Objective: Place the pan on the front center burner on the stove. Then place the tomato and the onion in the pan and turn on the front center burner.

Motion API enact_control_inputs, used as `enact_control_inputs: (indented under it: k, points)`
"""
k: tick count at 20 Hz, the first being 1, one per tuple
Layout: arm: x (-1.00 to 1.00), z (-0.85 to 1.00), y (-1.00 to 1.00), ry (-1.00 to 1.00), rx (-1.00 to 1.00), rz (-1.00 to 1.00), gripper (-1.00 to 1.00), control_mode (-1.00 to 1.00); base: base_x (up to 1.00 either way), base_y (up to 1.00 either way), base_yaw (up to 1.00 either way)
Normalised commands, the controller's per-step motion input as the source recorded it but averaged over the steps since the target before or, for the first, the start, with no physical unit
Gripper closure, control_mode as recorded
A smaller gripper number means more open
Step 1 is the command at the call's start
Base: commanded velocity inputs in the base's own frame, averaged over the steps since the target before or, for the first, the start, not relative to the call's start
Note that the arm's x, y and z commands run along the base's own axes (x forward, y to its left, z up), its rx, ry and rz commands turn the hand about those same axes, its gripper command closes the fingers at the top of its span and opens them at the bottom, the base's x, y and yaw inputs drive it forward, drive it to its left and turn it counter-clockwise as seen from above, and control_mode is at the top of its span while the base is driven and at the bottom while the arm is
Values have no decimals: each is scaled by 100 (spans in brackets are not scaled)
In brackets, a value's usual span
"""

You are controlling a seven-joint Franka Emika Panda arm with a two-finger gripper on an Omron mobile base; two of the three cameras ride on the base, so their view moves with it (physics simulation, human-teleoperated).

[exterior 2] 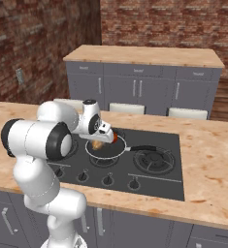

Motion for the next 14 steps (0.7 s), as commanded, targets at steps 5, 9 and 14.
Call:
enact_control_inputs:
  k: [5,9,14]
  points:
    - [0,0,0,-1,-2,0,-100,-100,0,0,0]
    - [0,0,0,0,-2,0,-100,-100,0,0,0]
    - [-3,22,0,-3,-1,0,-100,-100,0,0,0]
